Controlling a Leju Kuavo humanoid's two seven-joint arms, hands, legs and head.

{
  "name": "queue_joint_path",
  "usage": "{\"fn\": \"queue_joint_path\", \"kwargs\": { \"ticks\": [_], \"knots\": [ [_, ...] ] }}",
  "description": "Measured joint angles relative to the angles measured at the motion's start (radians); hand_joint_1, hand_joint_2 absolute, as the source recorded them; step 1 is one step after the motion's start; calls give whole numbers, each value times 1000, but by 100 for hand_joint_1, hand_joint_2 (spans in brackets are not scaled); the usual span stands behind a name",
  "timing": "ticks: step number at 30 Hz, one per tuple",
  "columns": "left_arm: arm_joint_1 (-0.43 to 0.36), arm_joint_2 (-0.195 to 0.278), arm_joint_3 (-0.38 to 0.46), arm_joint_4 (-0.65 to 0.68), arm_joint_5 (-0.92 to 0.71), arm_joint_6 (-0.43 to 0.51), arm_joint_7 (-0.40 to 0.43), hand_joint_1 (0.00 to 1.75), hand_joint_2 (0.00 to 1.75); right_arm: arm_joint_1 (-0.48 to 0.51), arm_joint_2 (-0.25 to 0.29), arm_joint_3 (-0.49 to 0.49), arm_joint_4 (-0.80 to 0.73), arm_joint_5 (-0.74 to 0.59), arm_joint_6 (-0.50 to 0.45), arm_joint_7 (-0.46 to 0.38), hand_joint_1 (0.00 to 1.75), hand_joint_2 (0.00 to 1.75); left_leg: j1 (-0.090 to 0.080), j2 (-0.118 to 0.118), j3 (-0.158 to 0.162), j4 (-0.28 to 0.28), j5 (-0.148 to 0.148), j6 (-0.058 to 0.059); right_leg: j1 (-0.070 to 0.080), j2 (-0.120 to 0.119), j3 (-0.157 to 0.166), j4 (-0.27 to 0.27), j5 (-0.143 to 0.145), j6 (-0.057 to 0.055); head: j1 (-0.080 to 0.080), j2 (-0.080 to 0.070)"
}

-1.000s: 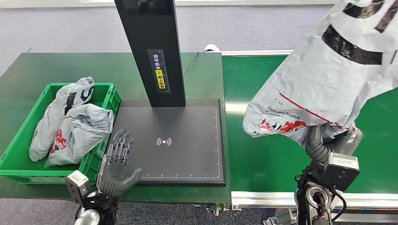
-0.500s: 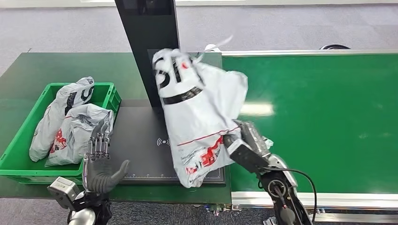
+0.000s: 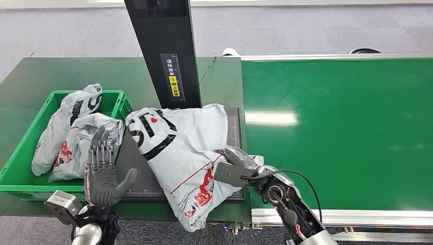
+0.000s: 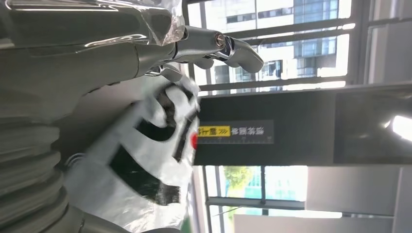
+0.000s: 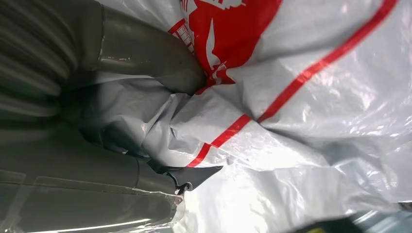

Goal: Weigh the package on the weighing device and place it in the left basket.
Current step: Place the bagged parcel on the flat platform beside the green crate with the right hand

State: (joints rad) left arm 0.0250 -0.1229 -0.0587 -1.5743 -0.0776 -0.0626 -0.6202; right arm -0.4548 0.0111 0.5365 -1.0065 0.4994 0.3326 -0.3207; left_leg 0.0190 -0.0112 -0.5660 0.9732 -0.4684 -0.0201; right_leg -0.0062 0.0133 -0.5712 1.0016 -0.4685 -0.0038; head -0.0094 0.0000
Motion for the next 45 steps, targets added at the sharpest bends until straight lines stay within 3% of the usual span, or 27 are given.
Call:
{"fn": "queue_joint_path", "kwargs": {
  "ticks": [16, 17, 18, 20, 21, 22, 28, 32, 39, 45],
  "knots": [
    [-10, -4, -3, 1, 4, 22, -2, 0, 175, -51, 25, 85, 44, -78, 45, -50, 175, 175, 0, 0, 0, 0, 0, 0, 0, 0, 0, 0, 0, 0, 0, 0],
    [-10, -4, -3, 1, 4, 27, -2, 0, 175, -60, 33, 92, 48, -89, 44, -53, 158, 175, 0, 0, 0, 0, 0, 0, 0, 0, 0, 0, 0, 0, 0, 0],
    [-9, -5, -3, 1, 3, 32, -3, 0, 175, -71, 40, 99, 53, -102, 42, -54, 130, 175, 0, 0, 0, 0, 0, 0, 0, 0, 0, 0, 0, 0, 0, 0],
    [-3, -5, -2, -1, 3, 37, -3, 0, 175, -97, 54, 109, 69, -130, 28, -54, 56, 175, 0, 0, 0, 0, 0, 0, 0, 0, 0, 0, 0, 0, 0, 0],
    [2, -5, -1, -2, 3, 39, -3, 0, 175, -109, 58, 111, 78, -141, 16, -53, 35, 175, 0, 0, 0, 0, 0, 0, 0, 0, 0, 0, 0, 0, 0, 0],
    [8, -5, 0, -4, 2, 41, -3, 0, 175, -120, 61, 113, 86, -149, -1, -50, 24, 175, 0, 0, 0, 0, 0, 0, 0, 0, 0, 0, 0, 0, 0, 0],
    [38, -5, 14, -18, 2, 43, -5, 0, 175, -145, 62, 116, 117, -144, -96, -22, 20, 175, 0, 0, 0, 0, 0, 0, 0, 0, 0, 0, 0, 0, 0, 0],
    [46, -5, 17, -21, 2, 43, -5, 0, 175, -147, 62, 117, 128, -142, -105, -18, 0, 175, 0, 0, 0, 0, 0, 0, 0, 0, 0, 0, 0, 0, 0, 0],
    [54, -6, 20, -30, -2, 43, -6, 0, 175, -141, 62, 95, 126, -141, -183, -23, 0, 175, 0, 0, 0, 0, 0, 0, 0, 0, 0, 0, 0, 0, 0, 0],
    [62, -13, 29, -51, -15, 49, -7, 0, 175, -127, 62, 59, 95, -12, -387, 26, 0, 175, 0, 0, 0, 0, 0, 0, 0, 0, 0, 0, 0, 0, 0, 0]
  ]
}}
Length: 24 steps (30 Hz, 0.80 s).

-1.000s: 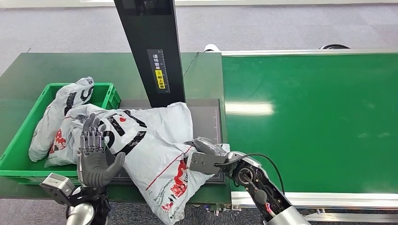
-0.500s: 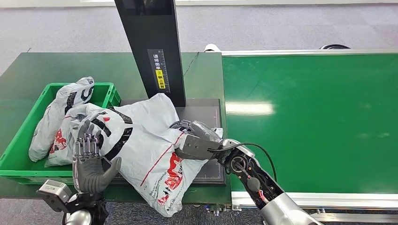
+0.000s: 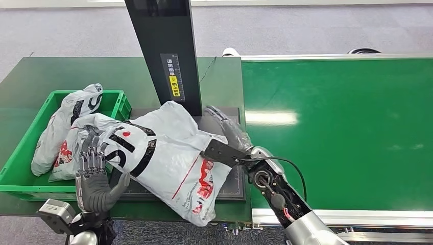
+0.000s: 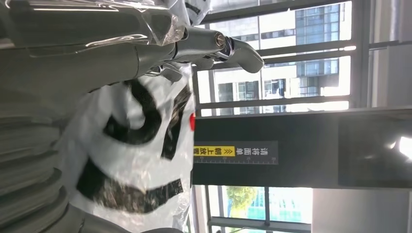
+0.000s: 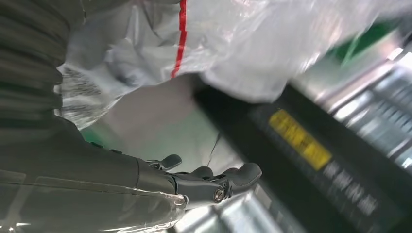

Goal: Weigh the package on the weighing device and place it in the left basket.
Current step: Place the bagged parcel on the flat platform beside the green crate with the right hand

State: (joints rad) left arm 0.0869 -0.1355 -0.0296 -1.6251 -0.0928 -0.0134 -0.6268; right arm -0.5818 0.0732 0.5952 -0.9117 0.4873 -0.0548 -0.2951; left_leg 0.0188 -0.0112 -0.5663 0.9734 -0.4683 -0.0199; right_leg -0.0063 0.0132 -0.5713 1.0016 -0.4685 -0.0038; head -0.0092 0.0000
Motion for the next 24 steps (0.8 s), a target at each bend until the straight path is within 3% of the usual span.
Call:
{"fn": "queue_joint_path", "kwargs": {
  "ticks": [5, 9, 13, 17, 20, 24],
  "knots": [
    [12, -5, 10, -21, -5, 1, 7, 0, 175, 12, -1, -13, -20, 176, -133, 102, 0, 175, 0, 0, 0, 0, 0, 0, 0, 0, 0, 0, 0, 0, 0, 0],
    [17, -7, 12, -27, -14, 2, 11, 0, 175, 40, -1, -38, -40, 177, -147, 90, 0, 175, 0, 0, 0, 0, 0, 0, 0, 0, 0, 0, 0, 0, 0, 0],
    [18, -8, 12, -28, -20, 7, 9, 0, 175, 79, -1, -93, -87, 51, -114, 19, 0, 175, 0, 0, 0, 0, 0, 0, 0, 0, 0, 0, 0, 0, 0, 0],
    [17, -6, 9, -29, -73, 29, 8, 0, 175, 131, -1, -176, -154, -175, -53, -87, 0, 175, 0, -1, 0, 0, 0, 0, 0, 0, 0, 0, 0, 0, 0, 0],
    [9, 2, -18, -25, -242, 79, 35, 0, 175, 189, -1, -251, -224, -331, -32, -173, 0, 175, 0, -1, 0, 0, 0, 0, 0, -1, 0, 0, 0, 0, 0, 0],
    [-26, 31, -107, 5, -558, 133, 145, 0, 175, 274, 0, -321, -308, -413, 4, -220, 0, 175, 0, 0, 0, 0, -1, 0, 0, 0, 0, 0, 0, 0, 0, 0]
  ]
}}
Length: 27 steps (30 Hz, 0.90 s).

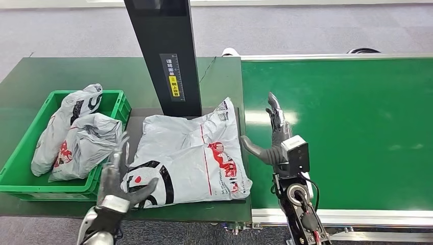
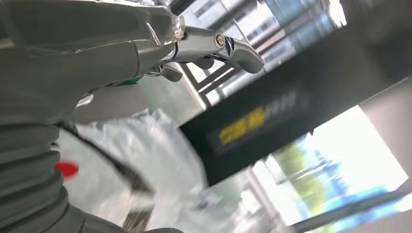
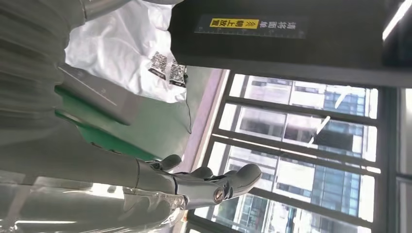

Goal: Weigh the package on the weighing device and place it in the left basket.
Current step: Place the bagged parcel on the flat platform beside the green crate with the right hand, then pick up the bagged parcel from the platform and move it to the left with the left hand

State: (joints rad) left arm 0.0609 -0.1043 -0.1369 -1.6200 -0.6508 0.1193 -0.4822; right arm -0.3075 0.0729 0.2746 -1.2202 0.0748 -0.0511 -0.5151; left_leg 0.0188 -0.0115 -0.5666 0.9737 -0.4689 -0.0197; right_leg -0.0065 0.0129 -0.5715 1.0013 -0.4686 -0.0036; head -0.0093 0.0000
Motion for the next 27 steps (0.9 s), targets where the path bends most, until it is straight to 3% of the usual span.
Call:
{"fn": "queue_joint_path", "kwargs": {
  "ticks": [3, 8, 27],
  "knots": [
    [-27, 14, -63, 35, -98, 16, 47, 0, 175, 37, 0, -22, -32, -10, 10, -10, 0, 175, 0, 0, 0, 0, 0, 0, 0, 0, 0, 0, 0, 0, 0, 0],
    [-48, 28, -108, 71, -113, 28, 52, 0, 175, 57, 3, -41, -57, -12, 13, -15, 0, 175, 0, 0, 0, 0, 0, 0, 0, 0, 0, 0, 0, 0, 0, 0],
    [-59, 49, -131, 100, -117, 28, 54, 0, 175, 64, 6, -55, -71, -12, 16, -17, 0, 175, 0, 0, 0, 0, 0, 0, 0, 0, 0, 0, 0, 0, 0, 0]
  ]
}}
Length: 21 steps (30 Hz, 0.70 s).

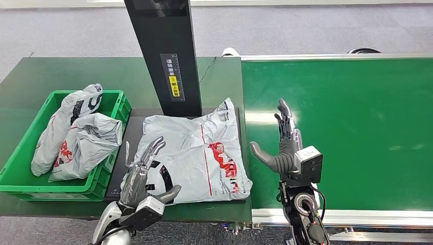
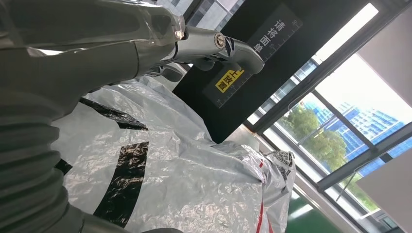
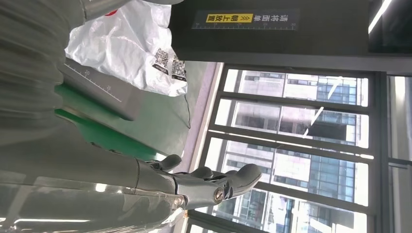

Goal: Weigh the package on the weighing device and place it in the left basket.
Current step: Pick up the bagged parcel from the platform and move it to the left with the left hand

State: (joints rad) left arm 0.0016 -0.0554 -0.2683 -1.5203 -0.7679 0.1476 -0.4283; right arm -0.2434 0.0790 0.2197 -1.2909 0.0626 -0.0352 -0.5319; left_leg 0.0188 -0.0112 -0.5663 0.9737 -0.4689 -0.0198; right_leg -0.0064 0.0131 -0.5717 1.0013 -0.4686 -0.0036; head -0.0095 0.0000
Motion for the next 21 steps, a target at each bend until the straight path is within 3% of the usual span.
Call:
{"fn": "queue_joint_path", "kwargs": {
  "ticks": [9, 17, 21],
  "knots": [
    [-61, 2, -44, 66, -168, -3, 160, 0, 175, 37, 10, -18, -42, -4, 6, -48, 0, 175, 0, 0, 0, 0, 0, 0, 0, 0, 0, 0, 0, 0, 0, 0],
    [-282, -13, -116, 340, -300, -172, 334, 0, 175, 60, 41, -30, -55, 29, 5, -38, 0, 175, 0, -1, 1, 0, 1, 1, 0, -1, 2, 0, 1, 0, 0, 0],
    [-385, -34, -143, 502, -326, -181, 357, 0, 175, 67, 50, -44, -71, 39, -9, -17, 0, 175, 0, -2, 2, 0, 1, 1, 0, -2, 4, 0, 1, 0, 1, 0]
  ]
}}
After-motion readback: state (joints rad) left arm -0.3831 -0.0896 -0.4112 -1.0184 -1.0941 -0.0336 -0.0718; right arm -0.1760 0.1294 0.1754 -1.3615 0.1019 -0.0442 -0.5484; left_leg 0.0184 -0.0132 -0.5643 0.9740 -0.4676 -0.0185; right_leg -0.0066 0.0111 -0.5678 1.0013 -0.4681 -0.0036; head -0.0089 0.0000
